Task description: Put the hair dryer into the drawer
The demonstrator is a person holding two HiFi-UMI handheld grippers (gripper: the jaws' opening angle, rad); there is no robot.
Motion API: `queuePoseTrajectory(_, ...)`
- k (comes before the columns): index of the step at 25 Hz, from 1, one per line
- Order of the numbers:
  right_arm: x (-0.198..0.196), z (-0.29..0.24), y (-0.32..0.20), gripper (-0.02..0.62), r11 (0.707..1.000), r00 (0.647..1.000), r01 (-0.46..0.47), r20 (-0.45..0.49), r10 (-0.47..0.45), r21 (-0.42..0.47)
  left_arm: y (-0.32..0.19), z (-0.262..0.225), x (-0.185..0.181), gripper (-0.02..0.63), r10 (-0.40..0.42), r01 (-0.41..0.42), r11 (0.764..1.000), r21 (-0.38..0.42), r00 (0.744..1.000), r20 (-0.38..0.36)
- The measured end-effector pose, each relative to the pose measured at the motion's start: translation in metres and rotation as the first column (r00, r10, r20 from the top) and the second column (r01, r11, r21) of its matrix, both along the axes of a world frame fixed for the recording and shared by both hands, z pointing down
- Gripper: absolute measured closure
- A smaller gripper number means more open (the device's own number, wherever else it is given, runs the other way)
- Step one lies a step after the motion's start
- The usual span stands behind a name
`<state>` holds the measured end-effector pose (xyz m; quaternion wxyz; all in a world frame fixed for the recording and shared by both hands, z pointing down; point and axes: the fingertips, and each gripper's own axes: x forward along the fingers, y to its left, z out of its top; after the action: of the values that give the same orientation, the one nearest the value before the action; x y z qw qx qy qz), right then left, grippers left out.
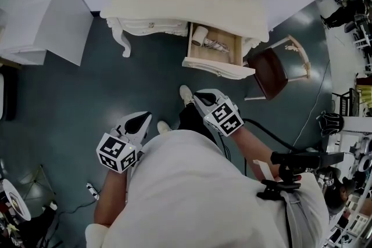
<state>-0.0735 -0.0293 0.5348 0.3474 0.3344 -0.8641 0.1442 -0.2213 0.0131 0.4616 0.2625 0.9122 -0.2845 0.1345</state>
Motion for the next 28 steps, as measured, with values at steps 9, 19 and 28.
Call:
queuePoseTrajectory(9, -0.014, -0.007, 0.022, 0.595, 0.999, 0.998, 0.046, 0.032, -0.046, 0.000, 0.021, 0.003, -0.002, 0.609, -0.019, 0.018, 1.000, -0.021, 1.000, -0.018)
queuePoseTrajectory(19, -0.025, -0.018, 0.030, 0.595, 0.997, 0.996, 0.073, 0.045, -0.075, 0.026, 0.028, 0.008, 0.000, 0.609, -0.003, 0.003, 1.000, -0.028, 1.000, -0.012)
queuePoseTrajectory(28, -0.013, -0.019, 0.035, 0.595, 0.998, 0.997, 0.059, 0.044, -0.060, 0.010, 0.020, 0.007, 0.020, 0.609, 0.041, -0.042, 0.999, -0.027, 0.999, -0.024)
